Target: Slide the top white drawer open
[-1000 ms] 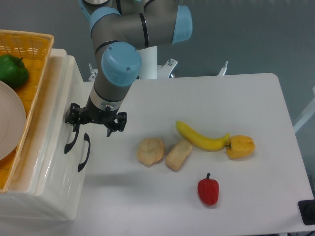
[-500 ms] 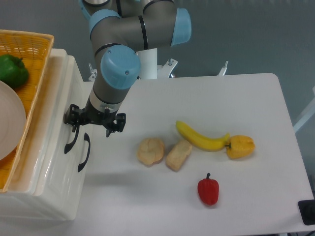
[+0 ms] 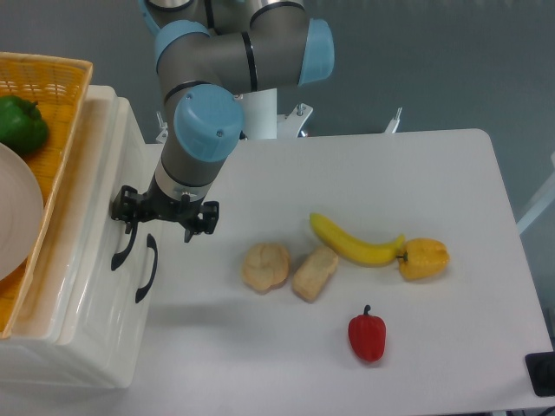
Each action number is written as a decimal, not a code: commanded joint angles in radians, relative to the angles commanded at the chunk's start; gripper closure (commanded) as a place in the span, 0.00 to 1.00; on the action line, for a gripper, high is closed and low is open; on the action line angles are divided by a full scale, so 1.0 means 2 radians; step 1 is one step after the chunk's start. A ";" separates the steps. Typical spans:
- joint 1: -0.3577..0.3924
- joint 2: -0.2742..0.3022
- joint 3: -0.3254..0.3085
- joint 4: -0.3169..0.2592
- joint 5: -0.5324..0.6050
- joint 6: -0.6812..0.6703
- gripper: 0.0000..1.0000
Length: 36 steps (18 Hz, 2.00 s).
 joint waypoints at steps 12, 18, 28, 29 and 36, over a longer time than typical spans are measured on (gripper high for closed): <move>0.005 -0.002 0.002 0.001 0.003 0.003 0.00; 0.014 -0.001 0.003 0.000 0.018 0.006 0.00; 0.036 -0.002 0.006 0.002 0.021 0.009 0.00; 0.038 -0.002 0.006 0.003 0.021 0.009 0.00; 0.052 -0.004 0.007 0.002 0.021 0.010 0.00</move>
